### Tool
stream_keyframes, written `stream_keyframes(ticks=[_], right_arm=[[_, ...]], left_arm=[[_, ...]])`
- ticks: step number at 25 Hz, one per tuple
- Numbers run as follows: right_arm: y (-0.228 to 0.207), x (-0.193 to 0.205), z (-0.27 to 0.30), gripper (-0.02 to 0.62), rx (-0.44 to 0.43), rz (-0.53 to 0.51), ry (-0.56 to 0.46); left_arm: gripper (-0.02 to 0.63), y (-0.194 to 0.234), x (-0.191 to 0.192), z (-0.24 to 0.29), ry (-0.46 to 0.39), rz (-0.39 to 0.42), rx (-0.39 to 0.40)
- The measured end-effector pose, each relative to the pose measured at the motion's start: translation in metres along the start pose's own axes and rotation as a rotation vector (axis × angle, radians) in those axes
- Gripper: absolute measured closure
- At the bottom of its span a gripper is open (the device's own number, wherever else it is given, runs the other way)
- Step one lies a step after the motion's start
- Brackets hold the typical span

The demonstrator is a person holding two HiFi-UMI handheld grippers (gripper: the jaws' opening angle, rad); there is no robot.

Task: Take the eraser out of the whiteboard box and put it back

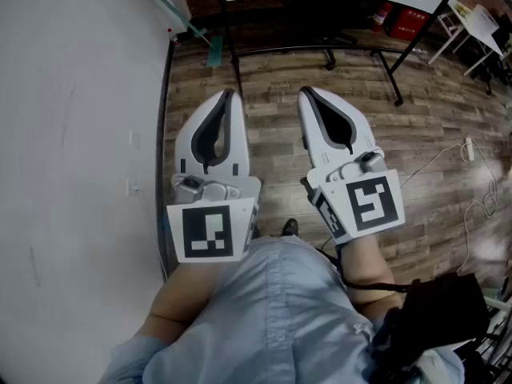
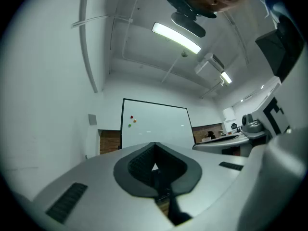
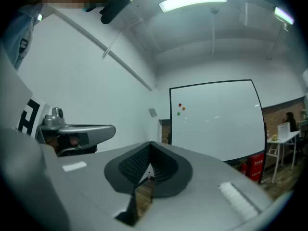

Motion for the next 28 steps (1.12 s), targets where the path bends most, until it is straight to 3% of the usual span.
stream_keyframes(ticks=[14, 28], right_arm=[[-0.012, 0.004, -0.006, 0.595, -0.007, 0.014, -0.009], [-0.054, 0.011, -0.042, 0.594, -0.027, 0.070, -0.051]], left_arm=[[0.601, -0.015, 0.000, 0.005, -0.001, 0.014, 0.001], [0.601, -0.067, 0.004, 0.013, -0.004, 0.017, -0.001]])
Point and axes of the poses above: the fingertips, and each gripper's own axes: z forward along the fingers, y to its left, x out of its underside, the point moved 5 cm from there along -z, backward along the fingers, and after that the axes turned 15 degrees about -x, right-handed, at the moved point
